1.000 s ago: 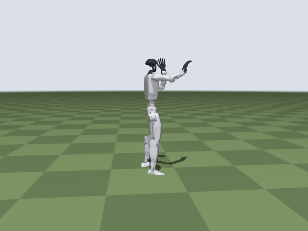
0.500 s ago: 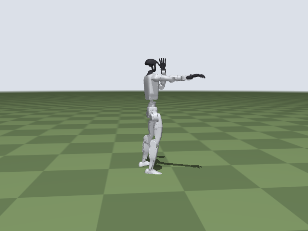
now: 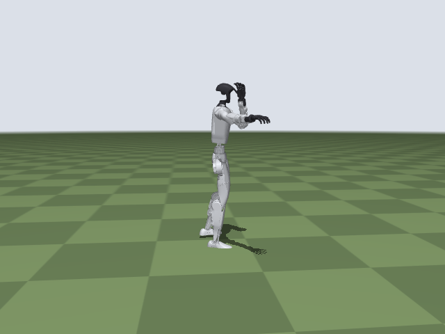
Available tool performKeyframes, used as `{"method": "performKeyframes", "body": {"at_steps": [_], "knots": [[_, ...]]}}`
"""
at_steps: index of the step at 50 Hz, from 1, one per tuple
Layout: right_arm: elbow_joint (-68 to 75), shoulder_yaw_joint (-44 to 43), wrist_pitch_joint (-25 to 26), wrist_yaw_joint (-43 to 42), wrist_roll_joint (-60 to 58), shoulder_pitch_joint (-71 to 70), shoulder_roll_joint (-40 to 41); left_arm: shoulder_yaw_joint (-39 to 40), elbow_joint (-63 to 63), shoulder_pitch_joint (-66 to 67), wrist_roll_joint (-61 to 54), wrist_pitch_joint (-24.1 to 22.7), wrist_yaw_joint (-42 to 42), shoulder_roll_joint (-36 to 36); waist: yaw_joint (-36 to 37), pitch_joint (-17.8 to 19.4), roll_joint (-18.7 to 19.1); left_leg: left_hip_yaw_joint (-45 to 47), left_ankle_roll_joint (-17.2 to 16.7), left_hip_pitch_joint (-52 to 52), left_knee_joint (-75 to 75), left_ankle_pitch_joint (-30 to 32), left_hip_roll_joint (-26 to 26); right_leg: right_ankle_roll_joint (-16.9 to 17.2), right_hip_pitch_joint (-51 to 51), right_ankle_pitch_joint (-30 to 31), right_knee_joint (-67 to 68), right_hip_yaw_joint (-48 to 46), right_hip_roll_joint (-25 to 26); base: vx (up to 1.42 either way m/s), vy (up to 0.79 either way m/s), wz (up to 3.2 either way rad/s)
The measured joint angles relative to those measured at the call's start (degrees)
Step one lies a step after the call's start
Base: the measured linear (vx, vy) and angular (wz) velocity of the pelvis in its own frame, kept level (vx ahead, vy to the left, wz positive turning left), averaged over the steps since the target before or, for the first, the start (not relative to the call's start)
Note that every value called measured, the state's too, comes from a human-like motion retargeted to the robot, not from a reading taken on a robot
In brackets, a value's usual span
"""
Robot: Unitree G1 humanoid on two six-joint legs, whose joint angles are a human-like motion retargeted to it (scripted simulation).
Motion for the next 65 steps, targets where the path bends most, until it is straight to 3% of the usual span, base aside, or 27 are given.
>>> {"method": "performKeyframes", "body": {"at_steps": [8, 12, 17, 20, 28, 36, 43, 47, 53, 56, 60, 63, 65], "knots": [[3.71, -3.0, 2.18, 6.12, 4.37, 1.97, 5.02, -1.61, 0.42, 1.78, -0.99, 1.41, -2.88, -2.01, -1.5, 0.49, -1.58, 0.82, 1.96, -1.38, 5.75, 0.6, -1.31, 0.0, 1.27, -0.25, -0.33, 4.32, -1.83, 0.06, -0.02, -0.54], [6.05, -5.38, 2.07, 2.1, 13.51, 1.46, 10.91, -1.79, 0.38, 1.75, -2.03, 0.6, -1.83, -3.02, -1.31, 0.46, -1.02, 0.99, 1.12, -1.3, 2.98, 0.15, -1.09, 0.0, 1.83, -0.13, -0.74, 5.71, -0.94, 0.05, -0.02, -0.41], [11.24, -12.44, 1.03, -5.67, 33.74, 1.01, 19.61, -1.58, 0.27, 1.23, -4.41, 0.36, 0.06, -3.22, -0.26, 0.59, 0.34, 1.36, -0.21, -0.8, -2.96, 0.36, -0.57, 0.0, 2.24, -0.31, -0.69, 5.75, 0.47, 0.01, 0.0, -0.05], [13.69, -14.23, 0.95, -7.37, 38.18, 1.17, 23.43, -1.63, -0.14, 1.77, -4.74, 0.56, 0.35, -2.9, 0.97, 0.29, 0.88, 1.06, -0.42, -0.63, -5.54, 0.75, -0.77, 0.0, 2.43, -0.68, -0.48, 4.95, 0.57, 0.03, 0.05, 0.28], [10.93, -4.83, 0.0, -4.55, 23.36, -0.73, 27.08, -1.29, -1.19, 2.53, -1.67, -0.1, -0.44, -0.78, 4.64, -0.47, 0.68, -3.16, -0.07, -0.32, -8.94, 2.02, -3.36, -1.09, 3.4, -2.66, 0.59, 0.49, -1.82, 0.02, 0.08, 0.59], [2.52, -3.38, -2.05, -10.79, 24.88, -6.73, 26.97, -0.72, -1.32, 2.48, -3.14, -0.18, 1.92, -0.82, 8.84, -0.96, 0.05, -8.52, -0.69, -0.39, -10.33, 3.1, -5.19, -2.81, 5.63, -4.04, 0.9, -4.61, -3.62, 0.03, 0.07, 0.64], [-1.16, 1.32, -2.55, -12.69, 18.48, -10.04, 23.65, -0.99, -1.3, 2.91, -3.77, -0.88, 2.27, -0.16, 11.91, -1.58, -1.17, -12.81, -0.87, -0.15, -10.62, 3.38, -6.17, -3.38, 7.39, -5.35, 2.7, -8.62, -4.74, 0.06, 0.06, 0.56], [1.91, -6.43, -4.14, -17.58, 37.0, -12.49, 22.35, -0.66, -1.49, 2.25, -7.28, -0.1, 3.16, 0.62, 13.23, -1.63, -1.86, -14.98, -0.9, 0.19, -10.63, 3.38, -6.52, -4.2, 8.18, -6.14, 4.32, -10.68, -5.3, 0.08, 0.05, 0.49], [4.79, -25.15, -12.27, -27.42, 71.42, -15.67, 20.67, 0.09, -1.89, 1.29, -13.31, 0.99, 6.25, 0.77, 14.7, -1.97, -2.71, -17.23, -1.25, 0.69, -10.59, 3.24, -6.86, -5.24, 9.14, -6.7, 6.04, -12.93, -5.92, 0.08, 0.04, 0.34], [0.64, -31.79, -18.33, -23.81, 84.91, -14.95, 21.49, 0.05, -2.13, 0.8, -14.67, 0.54, 5.52, 0.31, 15.18, -2.23, -3.09, -17.79, -1.37, 0.91, -10.5, 3.04, -6.98, -5.41, 9.51, -6.78, 6.39, -13.47, -6.11, 0.07, 0.04, 0.15], [-8.96, -37.08, -26.11, -11.46, 98.56, -11.85, 25.11, -0.41, -2.11, 0.29, -14.35, -1.32, 3.12, -0.14, 15.62, -2.89, -3.75, -17.9, -1.44, 1.2, -10.36, 2.63, -7.08, -5.25, 9.85, -6.78, 6.43, -13.6, -6.21, 0.06, 0.03, 0.01], [-11.15, -37.52, -27.09, -7.02, 100.04, -9.6, 26.21, -1.07, -1.74, 0.26, -13.79, -1.91, 2.24, 0.01, 15.91, -3.74, -4.57, -17.55, -1.39, 1.44, -10.43, 2.32, -7.09, -5.07, 9.96, -6.69, 6.18, -13.35, -6.2, 0.04, 0.02, -0.06], [-8.76, -36.1, -25.69, -9.68, 96.37, -9.07, 25.1, -1.61, -1.42, -0.19, -13.72, -1.43, 2.92, 0.56, 16.18, -4.09, -5.24, -17.13, -1.33, 1.56, -10.52, 2.12, -7.08, -4.98, 9.81, -6.69, 6.21, -13.03, -6.25, 0.0, 0.0, 0.0]]}}
